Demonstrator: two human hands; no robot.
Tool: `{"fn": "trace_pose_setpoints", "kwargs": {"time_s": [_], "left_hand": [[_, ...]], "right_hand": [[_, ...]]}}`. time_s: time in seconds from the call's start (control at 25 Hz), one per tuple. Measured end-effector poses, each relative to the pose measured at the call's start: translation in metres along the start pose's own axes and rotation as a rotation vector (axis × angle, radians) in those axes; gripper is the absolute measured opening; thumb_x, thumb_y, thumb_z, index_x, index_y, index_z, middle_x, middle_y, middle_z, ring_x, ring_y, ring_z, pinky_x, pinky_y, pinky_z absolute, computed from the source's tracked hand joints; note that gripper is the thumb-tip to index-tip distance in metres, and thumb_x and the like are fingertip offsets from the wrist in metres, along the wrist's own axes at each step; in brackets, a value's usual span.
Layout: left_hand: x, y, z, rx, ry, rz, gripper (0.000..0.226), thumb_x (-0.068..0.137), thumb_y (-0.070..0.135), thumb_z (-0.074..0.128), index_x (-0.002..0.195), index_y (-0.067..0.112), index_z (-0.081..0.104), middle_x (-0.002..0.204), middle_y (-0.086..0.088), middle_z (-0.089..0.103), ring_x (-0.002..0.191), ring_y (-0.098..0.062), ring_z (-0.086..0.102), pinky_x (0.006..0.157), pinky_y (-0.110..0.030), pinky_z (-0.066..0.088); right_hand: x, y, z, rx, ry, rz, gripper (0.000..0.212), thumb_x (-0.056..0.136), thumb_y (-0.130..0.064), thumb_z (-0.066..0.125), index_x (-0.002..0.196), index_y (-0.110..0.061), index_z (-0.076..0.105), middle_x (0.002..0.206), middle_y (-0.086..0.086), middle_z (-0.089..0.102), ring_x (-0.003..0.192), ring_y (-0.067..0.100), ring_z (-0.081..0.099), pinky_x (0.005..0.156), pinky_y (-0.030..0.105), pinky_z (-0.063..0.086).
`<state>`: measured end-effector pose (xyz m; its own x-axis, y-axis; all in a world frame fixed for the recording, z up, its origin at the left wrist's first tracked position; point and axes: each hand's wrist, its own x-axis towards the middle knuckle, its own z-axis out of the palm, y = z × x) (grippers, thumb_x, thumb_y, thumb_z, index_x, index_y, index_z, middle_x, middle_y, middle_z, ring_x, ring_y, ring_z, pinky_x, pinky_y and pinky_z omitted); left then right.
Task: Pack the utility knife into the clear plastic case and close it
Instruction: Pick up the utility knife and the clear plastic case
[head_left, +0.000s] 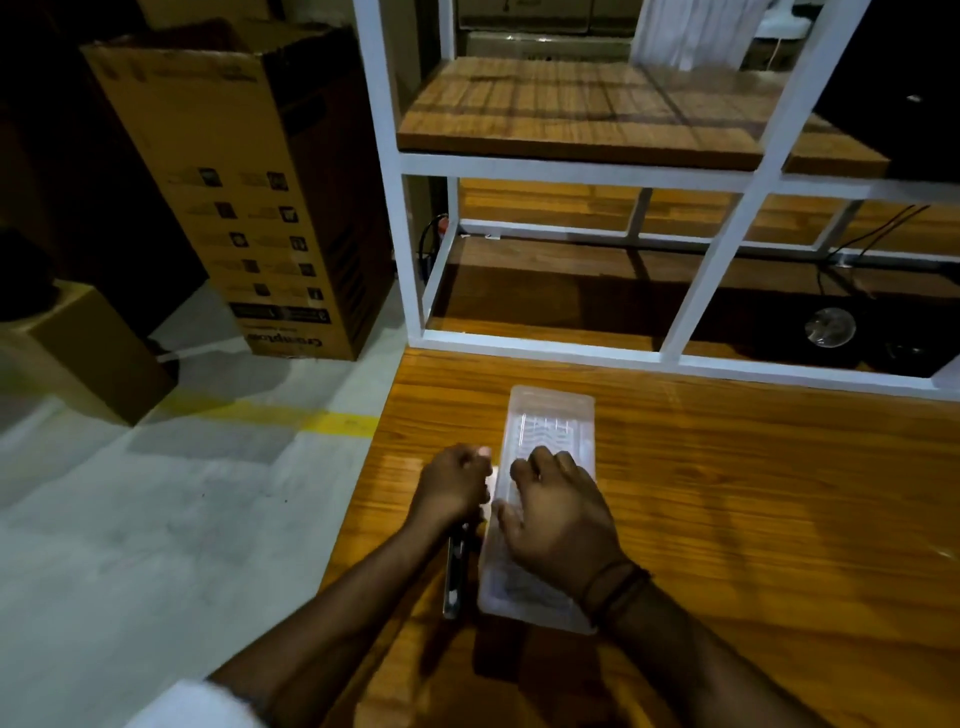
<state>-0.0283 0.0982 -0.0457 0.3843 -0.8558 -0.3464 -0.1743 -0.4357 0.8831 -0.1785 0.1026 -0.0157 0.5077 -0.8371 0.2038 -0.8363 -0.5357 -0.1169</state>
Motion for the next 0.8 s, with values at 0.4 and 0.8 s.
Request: {"fn": "trace_pose_setpoints", "kwargs": {"time_s": [0.4, 0.8], "left_hand": [[-0.075, -0.014, -0.017, -0.107, -0.216, -0.102, 0.046, 0.111, 0.033, 0.038, 0.099, 0.018, 0.079, 0.099, -0.004, 0.081, 0.076, -0.014, 0.078, 0.058, -0.022, 0.057], [-0.071, -0.015, -0.017, -0.100, -0.241, -0.108, 0.047, 0.110, 0.039, 0.039, 0.103, 0.017, 0.080, 0.094, -0.002, 0.083, 0.079, -0.013, 0.080, 0.065, -0.024, 0.057]], "right_hand": [[-0.028, -0.040, -0.025, 0.011, -0.504, 0.161, 0.108, 0.074, -0.075, 0.049, 0.155, -0.015, 0.011, 0.166, 0.012, 0.006, 0.149, 0.051, 0.002, 0.108, 0.072, 0.021], [-0.023, -0.037, -0.035, 0.223, -0.525, 0.260, 0.104, 0.073, -0.063, 0.055, 0.157, -0.025, 0.007, 0.167, 0.006, 0.003, 0.152, 0.042, 0.000, 0.115, 0.068, 0.019]]}}
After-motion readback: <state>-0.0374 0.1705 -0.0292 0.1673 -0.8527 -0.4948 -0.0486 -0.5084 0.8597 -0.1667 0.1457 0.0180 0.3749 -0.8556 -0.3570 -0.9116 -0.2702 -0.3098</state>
